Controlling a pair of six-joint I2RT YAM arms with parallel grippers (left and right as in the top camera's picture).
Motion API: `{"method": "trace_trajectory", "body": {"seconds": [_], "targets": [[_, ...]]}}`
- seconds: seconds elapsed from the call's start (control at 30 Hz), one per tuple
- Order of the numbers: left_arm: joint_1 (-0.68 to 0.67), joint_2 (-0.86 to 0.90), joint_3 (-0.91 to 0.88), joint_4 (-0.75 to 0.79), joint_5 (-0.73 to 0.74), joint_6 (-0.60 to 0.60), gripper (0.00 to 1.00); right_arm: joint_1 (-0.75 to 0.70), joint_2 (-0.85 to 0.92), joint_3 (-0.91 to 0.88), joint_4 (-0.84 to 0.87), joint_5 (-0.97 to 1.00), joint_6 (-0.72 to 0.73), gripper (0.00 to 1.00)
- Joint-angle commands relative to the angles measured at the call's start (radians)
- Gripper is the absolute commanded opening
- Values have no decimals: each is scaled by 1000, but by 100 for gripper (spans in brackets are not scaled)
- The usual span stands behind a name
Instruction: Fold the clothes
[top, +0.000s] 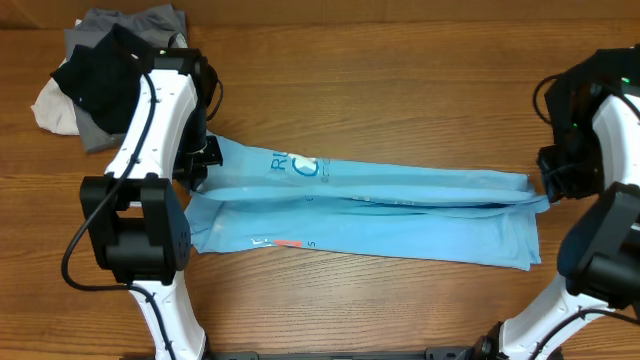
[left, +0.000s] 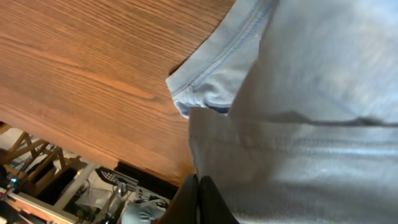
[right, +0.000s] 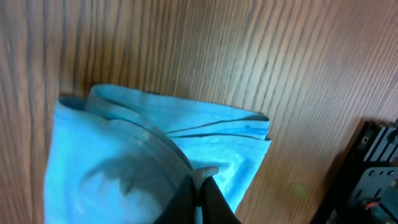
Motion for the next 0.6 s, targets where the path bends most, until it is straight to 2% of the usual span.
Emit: {"method": "trace_trajectory", "body": {"seconds": [0.0, 0.23, 0.43, 0.47, 0.5, 0.53, 0.57], "targets": [[-2, -34, -41, -4, -19, 16, 4, -34, -68, 0, 4, 36, -33, 4], [-2, -34, -123, 21, -7, 24, 4, -26, -68, -57, 39, 35, -34, 4], [-2, -34, -158, 65, -1, 21, 5, -7, -68, -182, 135, 18, -50, 4], [-2, -34, -158, 69, -1, 21, 8, -7, -68, -195, 150, 16, -53, 4], [-2, -34, -158, 72, -1, 21, 15, -8, -68, -204, 158, 16, -53, 4], [-2, -34, -158, 73, -1, 21, 31, -8, -68, -208, 161, 17, -53, 4], [-2, -34, -158, 72, -1, 21, 37, -8, -68, -209, 160, 17, -53, 4]]}}
